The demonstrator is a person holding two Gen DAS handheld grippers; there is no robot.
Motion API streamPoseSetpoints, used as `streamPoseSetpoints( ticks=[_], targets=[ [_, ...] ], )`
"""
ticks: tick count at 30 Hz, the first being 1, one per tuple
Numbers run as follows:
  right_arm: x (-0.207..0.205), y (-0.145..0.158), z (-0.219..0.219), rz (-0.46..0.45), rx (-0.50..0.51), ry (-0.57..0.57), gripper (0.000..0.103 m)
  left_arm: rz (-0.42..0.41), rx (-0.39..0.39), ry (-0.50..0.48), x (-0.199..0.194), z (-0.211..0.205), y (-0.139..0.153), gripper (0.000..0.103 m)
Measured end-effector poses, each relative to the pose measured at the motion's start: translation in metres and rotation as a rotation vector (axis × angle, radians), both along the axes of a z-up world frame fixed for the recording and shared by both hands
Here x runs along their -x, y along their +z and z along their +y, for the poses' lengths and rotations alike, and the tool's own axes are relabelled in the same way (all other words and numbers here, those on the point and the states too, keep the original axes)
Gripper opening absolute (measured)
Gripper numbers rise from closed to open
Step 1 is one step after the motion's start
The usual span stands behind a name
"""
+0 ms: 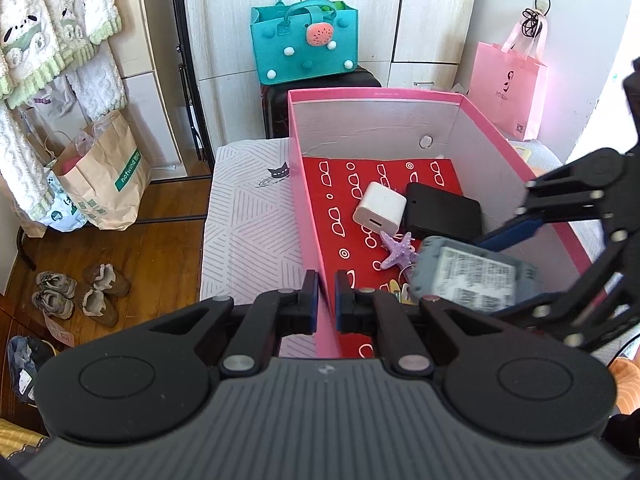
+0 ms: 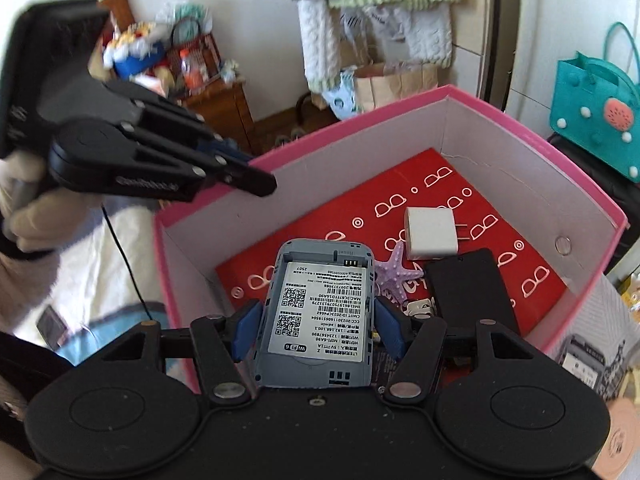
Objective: Organize rigid objects
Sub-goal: 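Carry the grey Wi-Fi device into the pink box and release it, then move the right gripper to the second grey Wi-Fi device and grasp it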
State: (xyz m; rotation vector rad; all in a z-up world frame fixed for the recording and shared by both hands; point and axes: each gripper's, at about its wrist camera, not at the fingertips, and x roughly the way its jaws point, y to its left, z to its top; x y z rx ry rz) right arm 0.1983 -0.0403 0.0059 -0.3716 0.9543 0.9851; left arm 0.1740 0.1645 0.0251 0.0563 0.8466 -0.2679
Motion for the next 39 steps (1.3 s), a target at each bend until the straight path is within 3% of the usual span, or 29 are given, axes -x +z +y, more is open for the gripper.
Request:
streamPoseSetpoints(
  ticks=[4, 8, 16, 23, 28, 33, 39],
  targets=[
    [-0.002, -0.004, 0.001, -0.088, 0.029, -0.010, 0.066, 0.003, -0.007, -0.004, 0.000, -0.001, 0.001, 0.006],
    [0.000, 0.010, -0.020, -0.091, -0.112, -0.039, 0.067, 0.003, -0.023, -0.008, -0.001, -0.004, 0.001, 0.006],
    [0.030, 0.038, -0.088, -0.280, -0.229, -0.161, 0.079, 0.003, -0.061, 0.000, 0.000, -0.012, 0.002, 0.006],
    [0.044, 0.044, -0.140, -0.272, -0.246, -0.282, 0.083, 0.021, -0.115, 0.002, -0.003, -0.019, 0.006, 0.006],
    [0.049, 0.021, -0.168, -0.277, -0.239, -0.370, 0.083, 0.028, -0.134, 0.015, -0.004, -0.024, 0.006, 0.006],
    [0.042, -0.006, -0.191, -0.179, -0.322, -0.457, 0.084, 0.040, -0.145, 0.035, -0.008, -0.027, 0.007, 0.006],
    [0.036, -0.027, -0.192, -0.212, -0.284, -0.493, 0.084, 0.031, -0.176, 0.047, -0.013, -0.033, 0.007, 0.006]
  ],
)
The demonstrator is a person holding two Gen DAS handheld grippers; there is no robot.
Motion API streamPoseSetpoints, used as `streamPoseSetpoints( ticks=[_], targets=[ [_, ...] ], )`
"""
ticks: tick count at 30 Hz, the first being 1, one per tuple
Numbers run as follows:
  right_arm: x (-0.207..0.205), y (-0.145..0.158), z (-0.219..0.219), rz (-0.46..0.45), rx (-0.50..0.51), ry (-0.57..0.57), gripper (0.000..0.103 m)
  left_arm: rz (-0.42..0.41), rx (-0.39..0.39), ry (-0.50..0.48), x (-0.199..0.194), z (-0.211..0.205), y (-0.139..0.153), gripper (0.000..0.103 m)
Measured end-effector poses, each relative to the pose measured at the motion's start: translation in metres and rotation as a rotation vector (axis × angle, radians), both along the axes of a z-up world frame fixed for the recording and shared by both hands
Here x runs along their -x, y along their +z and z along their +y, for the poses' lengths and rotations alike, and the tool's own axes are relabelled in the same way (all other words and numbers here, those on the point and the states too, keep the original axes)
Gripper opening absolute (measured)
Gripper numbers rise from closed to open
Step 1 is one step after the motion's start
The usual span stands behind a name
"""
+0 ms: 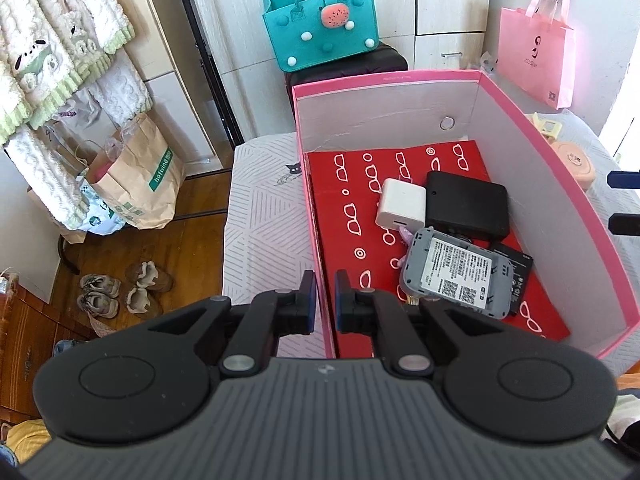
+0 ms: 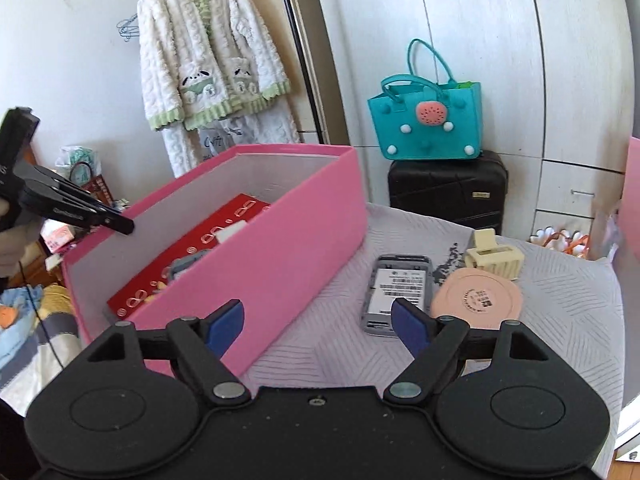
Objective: Organize rigid objects
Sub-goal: 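Move the right gripper to the second grey Wi-Fi device and grasp it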
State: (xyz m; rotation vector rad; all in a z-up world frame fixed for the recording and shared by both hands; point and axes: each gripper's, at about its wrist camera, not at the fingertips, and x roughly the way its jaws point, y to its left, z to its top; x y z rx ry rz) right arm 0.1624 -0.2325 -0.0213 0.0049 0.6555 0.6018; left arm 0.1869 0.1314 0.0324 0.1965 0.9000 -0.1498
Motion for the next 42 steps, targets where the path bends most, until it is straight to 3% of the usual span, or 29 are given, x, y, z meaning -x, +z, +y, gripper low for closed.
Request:
streamPoseSetpoints(
  ticks=[6, 9, 17, 22, 26, 30, 35, 36, 38, 39, 40, 42],
  targets=[
    [-0.007, -0.019, 0.005, -0.015, 0.139, -0.008, 0.084, -0.040, -0.067, -0.017, 0.003, -0.010, -0.004, 0.006],
    [-0.011, -0.025, 0.006, -0.009, 0.134, 0.000, 0.082, -0.036, -0.048, -0.010, 0.001, -0.006, -0.003, 0.006],
    [-0.037, -0.040, 0.015, 0.034, 0.100, -0.006, 0.065, -0.035, -0.023, -0.004, 0.001, -0.003, -0.003, 0.006],
    [-0.043, -0.048, 0.025, -0.040, 0.201, -0.064, 0.064, -0.038, -0.019, -0.009, 0.000, -0.002, -0.002, 0.006],
    [-0.045, -0.052, 0.032, -0.073, 0.241, -0.055, 0.068, -0.042, -0.011, -0.010, 0.000, -0.001, -0.003, 0.006],
    [-0.047, -0.055, 0.039, -0.071, 0.232, -0.056, 0.085, -0.045, -0.007, -0.014, 0.001, 0.000, -0.003, 0.006],
    [-0.050, -0.057, 0.045, -0.084, 0.240, -0.072, 0.088, -0.042, -0.001, -0.011, 0.001, 0.000, -0.004, 0.006],
    [-0.048, -0.056, 0.047, -0.090, 0.253, -0.081, 0.082, -0.042, 0.000, -0.011, 0.001, 0.000, -0.004, 0.006],
    [-0.044, -0.055, 0.048, -0.119, 0.301, -0.101, 0.061, -0.042, -0.003, -0.011, 0.001, 0.000, -0.004, 0.006],
    [-0.041, -0.054, 0.047, -0.120, 0.303, -0.095, 0.059, -0.042, -0.004, -0.013, 0.001, 0.001, -0.004, 0.006],
    [-0.038, -0.053, 0.046, -0.118, 0.293, -0.082, 0.046, -0.041, -0.004, -0.013, 0.001, 0.001, -0.004, 0.006],
    [-0.035, -0.050, 0.044, -0.095, 0.270, -0.066, 0.029, -0.043, -0.004, -0.012, 0.001, 0.001, -0.004, 0.006]
  ],
)
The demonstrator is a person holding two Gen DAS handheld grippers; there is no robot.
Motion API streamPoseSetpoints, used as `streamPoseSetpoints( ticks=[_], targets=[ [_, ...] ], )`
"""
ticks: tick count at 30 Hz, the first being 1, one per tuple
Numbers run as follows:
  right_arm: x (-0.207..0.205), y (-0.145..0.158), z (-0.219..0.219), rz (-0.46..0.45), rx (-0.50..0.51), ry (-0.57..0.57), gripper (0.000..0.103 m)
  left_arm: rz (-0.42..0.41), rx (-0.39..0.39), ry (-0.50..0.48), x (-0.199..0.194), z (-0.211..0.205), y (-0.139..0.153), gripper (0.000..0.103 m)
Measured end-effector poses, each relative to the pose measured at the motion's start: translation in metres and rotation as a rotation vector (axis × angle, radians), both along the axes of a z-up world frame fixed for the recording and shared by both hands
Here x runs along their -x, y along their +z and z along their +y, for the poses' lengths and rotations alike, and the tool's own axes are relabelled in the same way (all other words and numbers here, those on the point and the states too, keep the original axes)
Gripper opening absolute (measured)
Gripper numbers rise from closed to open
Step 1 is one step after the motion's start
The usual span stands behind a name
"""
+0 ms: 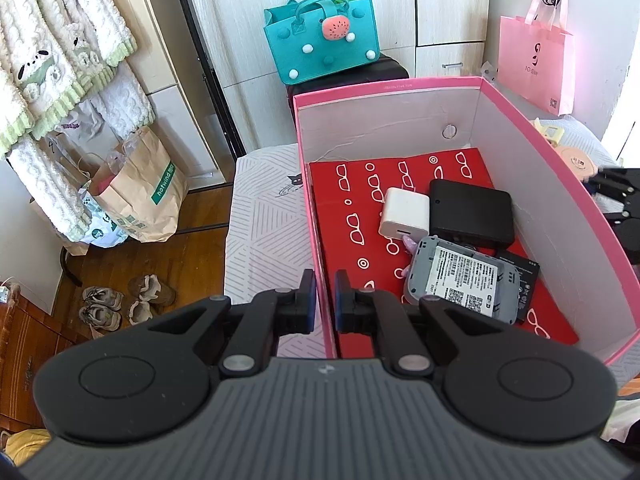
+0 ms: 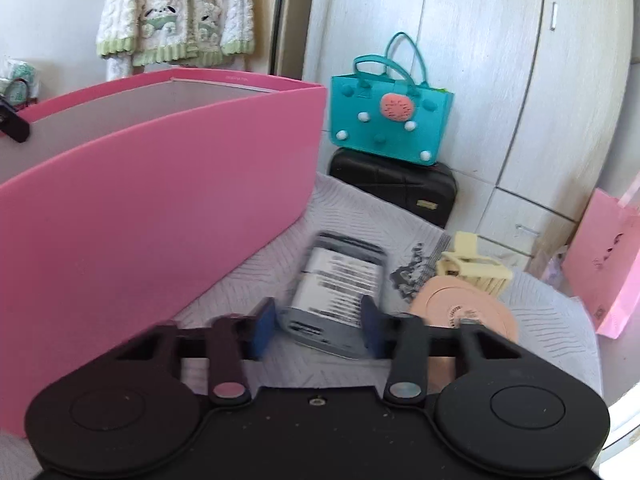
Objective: Organize rigid objects
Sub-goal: 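Move the right gripper to the second grey Wi-Fi device and grasp it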
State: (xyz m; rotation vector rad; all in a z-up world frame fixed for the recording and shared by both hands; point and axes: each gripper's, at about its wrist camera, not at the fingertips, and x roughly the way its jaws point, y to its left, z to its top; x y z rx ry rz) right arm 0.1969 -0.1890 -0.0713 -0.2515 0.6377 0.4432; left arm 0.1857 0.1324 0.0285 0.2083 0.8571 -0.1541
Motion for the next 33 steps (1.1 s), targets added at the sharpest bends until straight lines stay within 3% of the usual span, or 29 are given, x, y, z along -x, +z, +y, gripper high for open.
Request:
streamPoseSetpoints(
  ticks=[8, 11, 13, 15, 17, 19, 26, 31, 33],
  targets=[
    [0.022, 0.009, 0.004, 0.076, 0.021, 0.056, 0.024, 0.002, 0.006, 0.002, -0.001, 0.001, 0.001, 0.006],
    [0.020, 0.013, -0.008, 0.172, -0.137, 0.065, 0.026, 0.003, 0.004, -0.004, -0.002, 0.001, 0.002, 0.006],
    [0.015, 0.011, -0.020, 0.197, -0.216, -0.019, 0.050, 0.008, 0.005, -0.007, -0.002, 0.001, 0.002, 0.006],
    [0.015, 0.009, -0.024, 0.160, -0.195, -0.092, 0.056, 0.006, 0.000, -0.011, -0.002, 0.000, 0.002, 0.006],
    [0.014, 0.006, -0.022, 0.154, -0.178, -0.094, 0.063, 0.002, -0.005, -0.015, -0.001, 0.000, 0.001, 0.006],
    [0.013, 0.004, -0.016, 0.144, -0.170, -0.044, 0.082, 0.002, 0.000, -0.017, -0.001, 0.000, 0.000, 0.006],
    [0.010, 0.005, -0.002, 0.053, -0.067, -0.082, 0.084, -0.002, 0.023, -0.011, 0.000, 0.003, 0.001, 0.006],
    [0.009, -0.001, -0.011, 0.106, -0.035, -0.167, 0.085, -0.002, 0.010, -0.016, 0.000, 0.002, 0.001, 0.006],
    [0.008, -0.004, -0.020, 0.115, -0.082, -0.173, 0.085, -0.007, 0.002, -0.022, 0.001, 0.001, 0.000, 0.006]
  ],
)
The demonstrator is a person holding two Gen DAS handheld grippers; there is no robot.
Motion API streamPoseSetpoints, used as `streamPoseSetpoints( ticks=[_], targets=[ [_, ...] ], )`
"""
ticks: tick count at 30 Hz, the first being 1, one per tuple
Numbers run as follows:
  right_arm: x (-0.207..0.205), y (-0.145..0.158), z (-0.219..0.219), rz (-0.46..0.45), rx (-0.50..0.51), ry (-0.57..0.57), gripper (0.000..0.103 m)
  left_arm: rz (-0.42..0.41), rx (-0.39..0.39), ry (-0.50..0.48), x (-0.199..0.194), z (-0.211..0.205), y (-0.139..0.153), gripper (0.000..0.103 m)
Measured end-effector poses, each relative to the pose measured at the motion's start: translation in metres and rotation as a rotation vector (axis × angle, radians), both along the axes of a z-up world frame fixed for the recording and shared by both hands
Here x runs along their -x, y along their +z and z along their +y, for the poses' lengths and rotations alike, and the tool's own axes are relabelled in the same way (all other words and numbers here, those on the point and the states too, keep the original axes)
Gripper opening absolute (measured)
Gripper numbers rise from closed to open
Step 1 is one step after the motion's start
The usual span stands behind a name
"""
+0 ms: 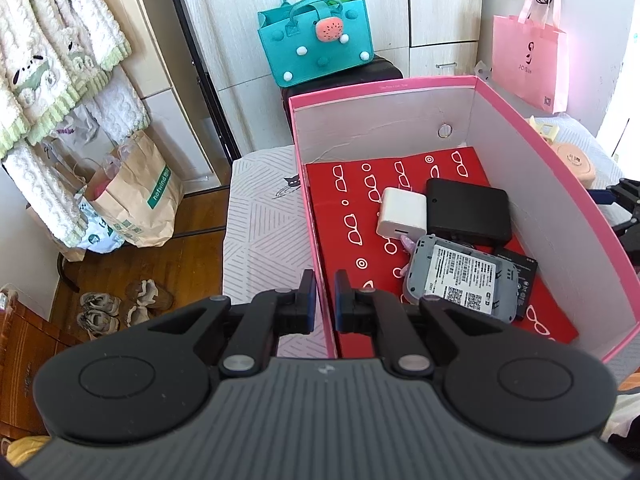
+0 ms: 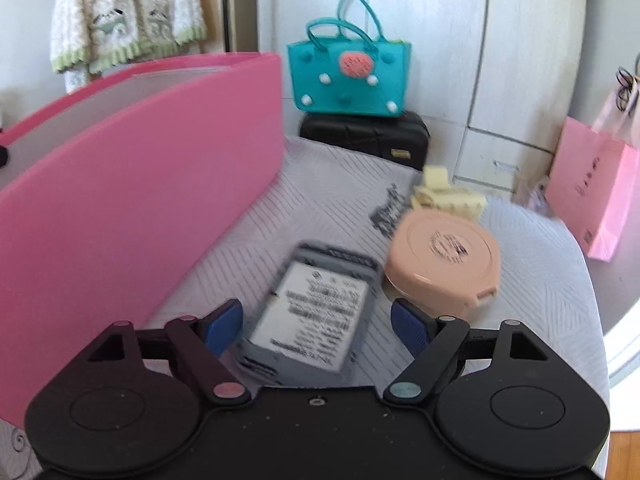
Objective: Organize rigid objects
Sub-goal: 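Move the right gripper to the second grey Wi-Fi device and grasp it, then carry the second grey Wi-Fi device into the pink box and release it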
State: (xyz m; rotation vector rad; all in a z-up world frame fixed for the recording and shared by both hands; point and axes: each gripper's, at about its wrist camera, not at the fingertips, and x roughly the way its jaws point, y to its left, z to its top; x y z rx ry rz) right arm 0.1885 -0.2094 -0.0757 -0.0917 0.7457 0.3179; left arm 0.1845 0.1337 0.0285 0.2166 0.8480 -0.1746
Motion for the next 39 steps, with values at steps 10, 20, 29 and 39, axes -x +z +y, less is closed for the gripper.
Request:
streamPoseSetpoints(
  ticks=[10, 20, 29, 39],
  targets=[
    [-0.003, 0.007, 0.004, 0.079, 0.027, 0.081, 0.075, -0.004, 0.009, 0.000, 0.000, -0.001, 0.000, 0.006],
    [0.005, 0.019, 0.004, 0.005, 0.032, 0.096, 0.064, -0.001, 0.029, -0.004, 0.000, 0.004, 0.001, 0.006],
    [0.032, 0.074, 0.003, -0.152, 0.065, 0.069, 0.064, -0.001, 0.042, -0.006, 0.000, 0.006, 0.001, 0.006],
    [0.021, 0.130, 0.054, -0.179, -0.120, 0.214, 0.064, -0.005, 0.061, -0.009, 0.000, 0.008, 0.001, 0.006]
  ],
)
